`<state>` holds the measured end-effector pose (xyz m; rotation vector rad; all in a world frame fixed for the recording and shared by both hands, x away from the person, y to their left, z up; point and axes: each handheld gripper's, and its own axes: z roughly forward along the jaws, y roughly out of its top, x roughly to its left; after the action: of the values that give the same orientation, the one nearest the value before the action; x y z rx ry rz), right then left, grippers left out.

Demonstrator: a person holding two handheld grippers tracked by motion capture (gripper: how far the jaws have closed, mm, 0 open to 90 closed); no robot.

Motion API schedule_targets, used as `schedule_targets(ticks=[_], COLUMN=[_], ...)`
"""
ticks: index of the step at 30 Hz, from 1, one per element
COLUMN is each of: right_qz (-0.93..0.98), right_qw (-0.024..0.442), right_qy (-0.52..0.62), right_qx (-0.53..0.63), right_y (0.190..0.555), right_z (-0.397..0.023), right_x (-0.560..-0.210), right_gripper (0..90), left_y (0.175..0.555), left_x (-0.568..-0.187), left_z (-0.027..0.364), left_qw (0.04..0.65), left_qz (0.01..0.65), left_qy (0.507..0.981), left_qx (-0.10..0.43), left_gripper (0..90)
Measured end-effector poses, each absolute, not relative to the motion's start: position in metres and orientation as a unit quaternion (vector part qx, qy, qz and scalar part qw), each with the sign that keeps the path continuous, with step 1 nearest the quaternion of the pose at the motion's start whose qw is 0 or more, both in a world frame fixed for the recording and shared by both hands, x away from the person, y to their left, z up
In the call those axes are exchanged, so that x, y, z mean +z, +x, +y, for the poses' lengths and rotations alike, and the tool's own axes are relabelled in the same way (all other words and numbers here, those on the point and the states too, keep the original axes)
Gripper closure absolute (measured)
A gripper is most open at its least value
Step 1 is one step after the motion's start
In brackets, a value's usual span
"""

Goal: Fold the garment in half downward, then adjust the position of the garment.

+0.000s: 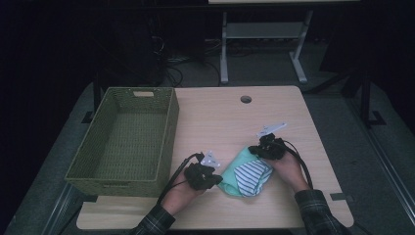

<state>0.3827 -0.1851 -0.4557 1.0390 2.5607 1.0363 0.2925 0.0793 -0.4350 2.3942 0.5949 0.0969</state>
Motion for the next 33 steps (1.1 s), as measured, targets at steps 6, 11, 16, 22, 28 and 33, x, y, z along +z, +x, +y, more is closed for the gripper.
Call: schedule_targets(ticks=[6, 11, 16, 22, 28, 33], right_qz=[0.875, 0.875, 0.875, 0.872, 0.866, 0.859], right_qw=[0.097, 0.098, 0.103, 0.109, 0.112, 0.104], right_qy=[0.340, 0.344, 0.349, 0.358, 0.374, 0.383], right_qx=[0.331, 0.326, 0.318, 0.314, 0.312, 0.324], right_y=[0.382, 0.382, 0.380, 0.376, 0.367, 0.355], right_z=[-0.179, -0.181, -0.186, -0.200, -0.218, -0.229], right_x=[-0.461, -0.462, -0.462, -0.462, -0.462, -0.463], right_gripper=[89.5, 89.6, 89.6, 89.6, 89.6, 89.6], left_y=[0.296, 0.303, 0.312, 0.324, 0.338, 0.350], left_x=[-0.447, -0.453, -0.453, -0.453, -0.454, -0.454], left_z=[0.075, 0.074, 0.073, 0.070, 0.066, 0.061], left_qw=[0.302, 0.291, 0.285, 0.283, 0.284, 0.287], left_qz=[0.232, 0.236, 0.240, 0.250, 0.258, 0.270], left_qy=[0.924, 0.927, 0.927, 0.924, 0.921, 0.916], left_qx=[0.039, 0.033, 0.045, 0.057, 0.065, 0.071], left_gripper=[88.2, 88.9, 89.0, 89.2, 89.2, 89.2])
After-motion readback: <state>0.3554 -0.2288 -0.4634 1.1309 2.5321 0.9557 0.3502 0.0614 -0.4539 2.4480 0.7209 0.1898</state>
